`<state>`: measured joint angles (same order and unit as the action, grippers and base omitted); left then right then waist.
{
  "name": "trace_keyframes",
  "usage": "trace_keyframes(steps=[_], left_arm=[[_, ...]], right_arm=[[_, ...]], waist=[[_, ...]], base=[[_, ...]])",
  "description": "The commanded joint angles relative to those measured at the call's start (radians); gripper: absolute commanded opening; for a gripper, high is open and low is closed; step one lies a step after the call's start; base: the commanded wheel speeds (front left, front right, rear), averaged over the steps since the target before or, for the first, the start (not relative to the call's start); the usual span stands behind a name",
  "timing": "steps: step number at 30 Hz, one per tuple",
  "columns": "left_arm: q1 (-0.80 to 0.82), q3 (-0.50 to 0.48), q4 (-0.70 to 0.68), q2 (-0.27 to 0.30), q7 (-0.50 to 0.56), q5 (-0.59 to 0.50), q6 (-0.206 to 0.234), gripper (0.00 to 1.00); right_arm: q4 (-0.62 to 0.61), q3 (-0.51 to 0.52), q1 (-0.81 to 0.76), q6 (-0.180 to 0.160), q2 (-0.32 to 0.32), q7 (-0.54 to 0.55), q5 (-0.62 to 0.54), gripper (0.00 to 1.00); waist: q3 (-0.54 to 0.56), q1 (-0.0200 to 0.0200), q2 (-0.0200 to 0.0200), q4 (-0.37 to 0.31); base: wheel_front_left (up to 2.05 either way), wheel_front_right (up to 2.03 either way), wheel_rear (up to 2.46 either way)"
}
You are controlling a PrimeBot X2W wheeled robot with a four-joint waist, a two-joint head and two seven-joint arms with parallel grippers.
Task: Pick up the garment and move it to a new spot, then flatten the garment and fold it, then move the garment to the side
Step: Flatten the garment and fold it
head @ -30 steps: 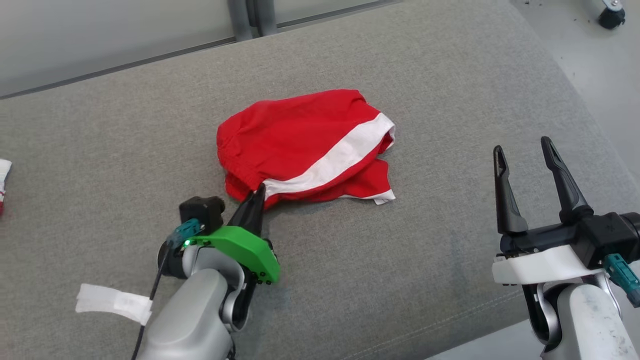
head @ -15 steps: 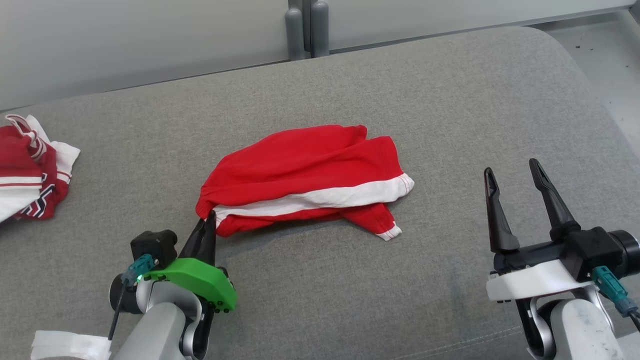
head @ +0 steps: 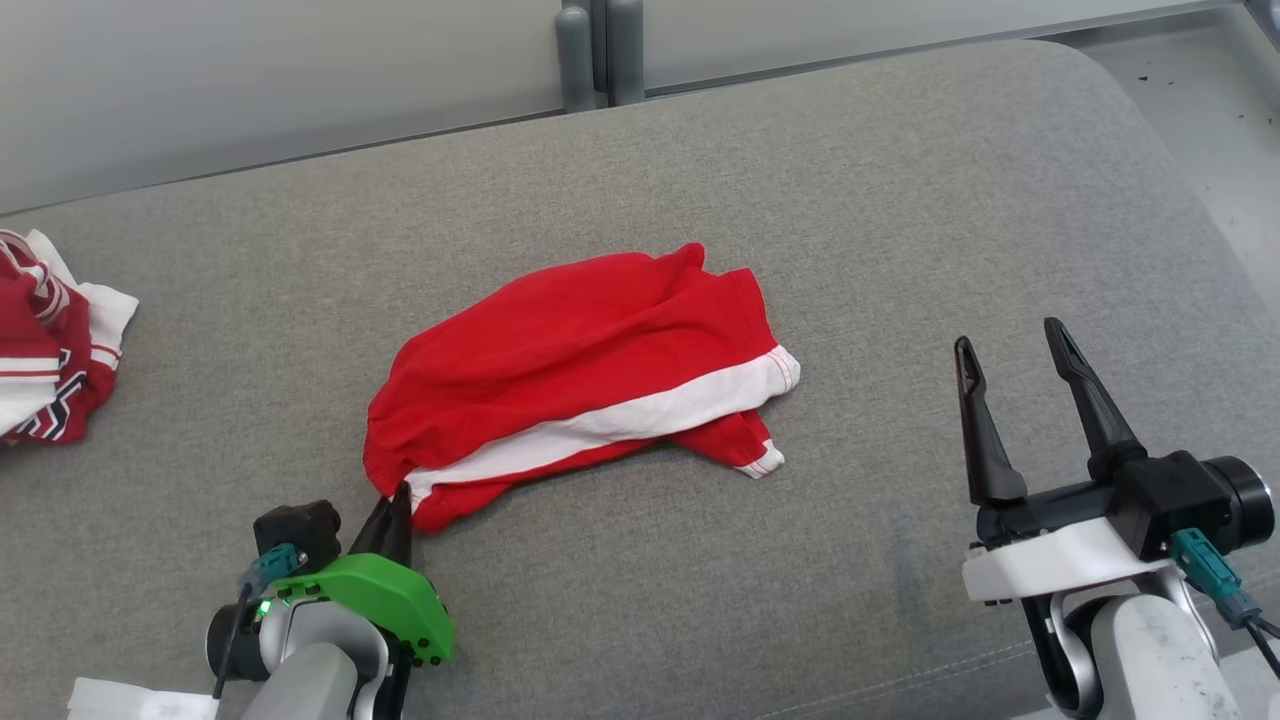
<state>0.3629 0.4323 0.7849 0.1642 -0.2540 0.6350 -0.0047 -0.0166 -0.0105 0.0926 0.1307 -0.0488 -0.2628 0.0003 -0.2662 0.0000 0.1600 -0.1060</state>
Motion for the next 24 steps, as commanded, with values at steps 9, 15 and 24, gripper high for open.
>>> trace_keyframes(steps=[9,15,24], left_arm=[[0.028,-0.009,0.085,-0.023,-0.011,0.001,-0.040,1.00],[-0.013,-0.053,0.006,-0.014,-0.012,-0.040,-0.048,1.00],[-0.140,-0.144,-0.251,-0.014,-0.012,-0.150,-0.020,1.00]], right_arm=[[0.016,0.008,0.016,0.000,-0.003,-0.003,-0.006,1.00],[0.016,0.021,-0.001,0.000,-0.003,-0.003,-0.009,1.00],[0.009,0.037,-0.012,0.000,-0.003,-0.003,-0.022,1.00]], waist=[[0.009,0.0000,0.0000,-0.003],[0.040,0.0000,0.0000,0.025],[0.090,0.0000,0.0000,0.071]], base=[[0.00,0.00,0.00],[0.00,0.00,0.00],[0.00,0.00,0.00]])
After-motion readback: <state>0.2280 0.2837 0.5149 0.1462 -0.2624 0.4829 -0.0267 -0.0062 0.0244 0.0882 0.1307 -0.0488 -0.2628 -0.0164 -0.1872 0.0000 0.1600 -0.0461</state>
